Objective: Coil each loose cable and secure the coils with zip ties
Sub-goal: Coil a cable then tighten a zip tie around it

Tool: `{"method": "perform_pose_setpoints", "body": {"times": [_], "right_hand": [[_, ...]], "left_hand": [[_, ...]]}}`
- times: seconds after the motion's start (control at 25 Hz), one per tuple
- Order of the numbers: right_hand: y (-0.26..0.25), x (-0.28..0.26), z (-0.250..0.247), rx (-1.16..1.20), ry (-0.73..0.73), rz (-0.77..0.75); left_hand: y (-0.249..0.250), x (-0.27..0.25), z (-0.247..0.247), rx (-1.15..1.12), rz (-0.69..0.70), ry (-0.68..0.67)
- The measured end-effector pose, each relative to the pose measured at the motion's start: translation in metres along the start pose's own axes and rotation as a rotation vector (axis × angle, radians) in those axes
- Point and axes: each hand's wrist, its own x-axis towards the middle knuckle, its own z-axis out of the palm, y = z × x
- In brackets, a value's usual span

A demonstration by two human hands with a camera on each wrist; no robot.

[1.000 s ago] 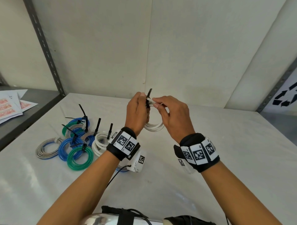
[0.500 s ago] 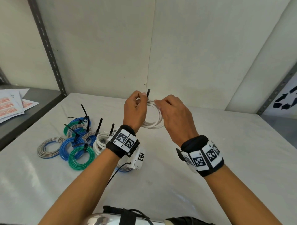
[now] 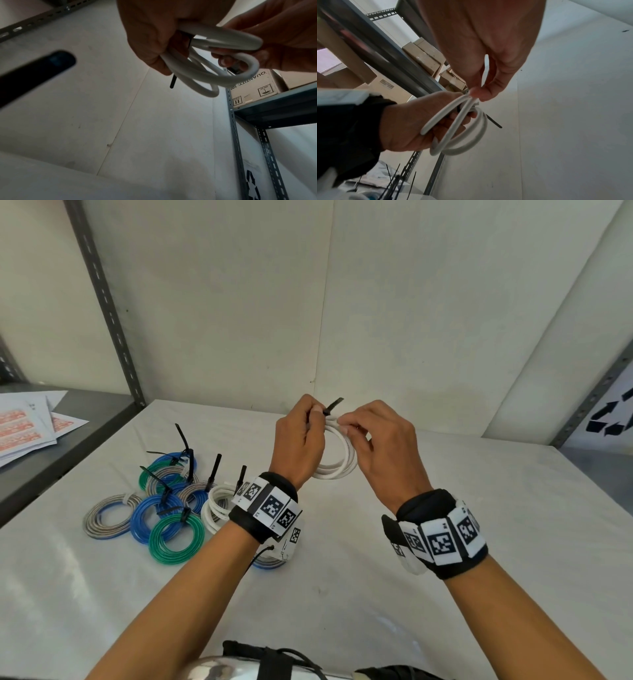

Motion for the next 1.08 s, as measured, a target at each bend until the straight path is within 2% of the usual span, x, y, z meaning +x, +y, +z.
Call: {"method": "perform_pose_setpoints", "body": {"times": [0.2, 0.4, 0.56, 0.8, 1.08], "right_hand": [[-0.001, 0.0008, -0.0026, 0.048, 0.027, 0.017], [0.0016, -0.0005, 0.0031, 0.022, 0.012, 0.049], [0.0019, -0.0022, 0.0054, 0.06, 0.037, 0.046], [-0.0025, -0.0023, 0.0018, 0.137, 0.091, 0.018], [-0.0006, -0.0013, 0.0017, 0.036, 0.008, -0.009]], "left_hand": [[0.0041, 0.004, -0.0008, -0.079, -0.033, -0.013], [0.0037, 0.0016, -0.0032, -0.169, -0.164, -0.028], [0.0047, 0.0017, -0.004, -0.14, -0.065, 0.009], [0.0062, 0.0077, -0.0068, -0.19, -0.045, 0.028], [0.0031, 0.005, -0.0046, -0.15, -0.006, 0.016]]}}
